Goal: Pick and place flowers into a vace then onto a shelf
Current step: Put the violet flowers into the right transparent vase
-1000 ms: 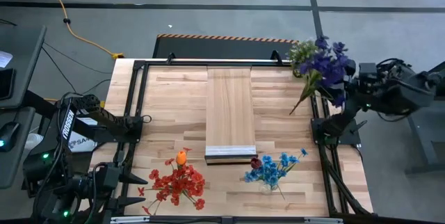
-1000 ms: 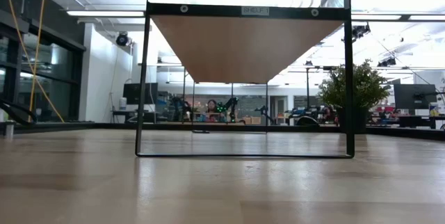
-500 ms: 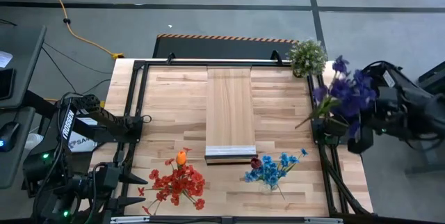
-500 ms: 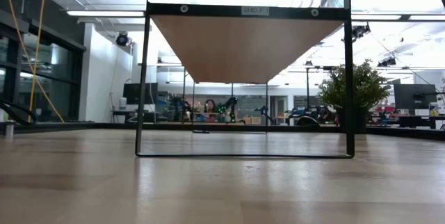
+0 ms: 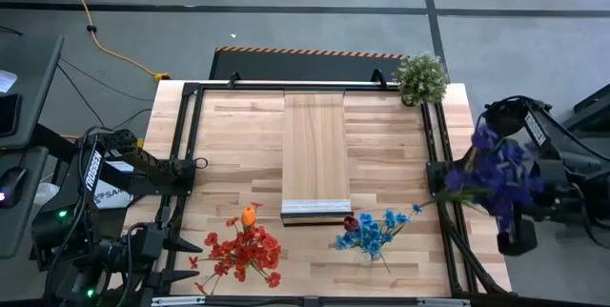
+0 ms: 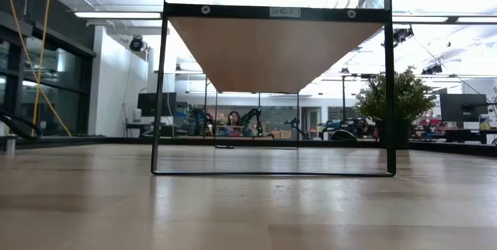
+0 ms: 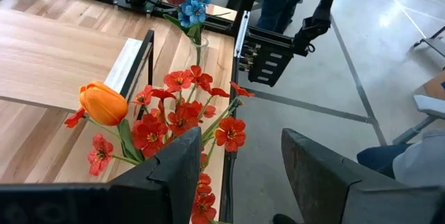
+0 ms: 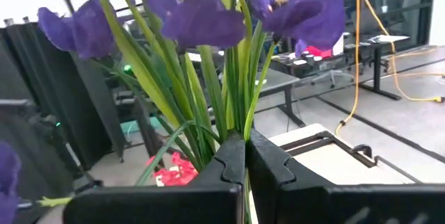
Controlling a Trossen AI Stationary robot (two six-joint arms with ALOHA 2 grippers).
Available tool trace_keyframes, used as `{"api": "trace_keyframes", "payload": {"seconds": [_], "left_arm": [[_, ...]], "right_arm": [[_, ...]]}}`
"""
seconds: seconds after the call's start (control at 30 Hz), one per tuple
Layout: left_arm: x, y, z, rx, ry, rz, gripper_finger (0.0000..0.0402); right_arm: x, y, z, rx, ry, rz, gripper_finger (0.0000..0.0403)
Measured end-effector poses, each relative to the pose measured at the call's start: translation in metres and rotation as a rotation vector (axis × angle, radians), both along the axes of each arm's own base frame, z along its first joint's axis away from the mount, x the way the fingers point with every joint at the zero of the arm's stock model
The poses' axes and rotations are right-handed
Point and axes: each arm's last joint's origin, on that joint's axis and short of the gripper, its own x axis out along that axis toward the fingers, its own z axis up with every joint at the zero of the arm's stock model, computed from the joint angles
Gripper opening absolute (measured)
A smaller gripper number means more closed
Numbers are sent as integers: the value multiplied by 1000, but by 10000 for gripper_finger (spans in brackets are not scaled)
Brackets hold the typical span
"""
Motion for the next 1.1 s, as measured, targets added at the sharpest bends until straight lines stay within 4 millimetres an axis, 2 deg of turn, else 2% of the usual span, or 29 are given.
{"api": "trace_keyframes", "payload": {"seconds": [0.43,1.1], "left_arm": [[0,0,0,18,-1,-10,232],[0,0,0,25,3,-15,232]], "right_arm": [[1,35,-9,16,-4,31,0],[7,67,-20,83,-17,30,0]]}}
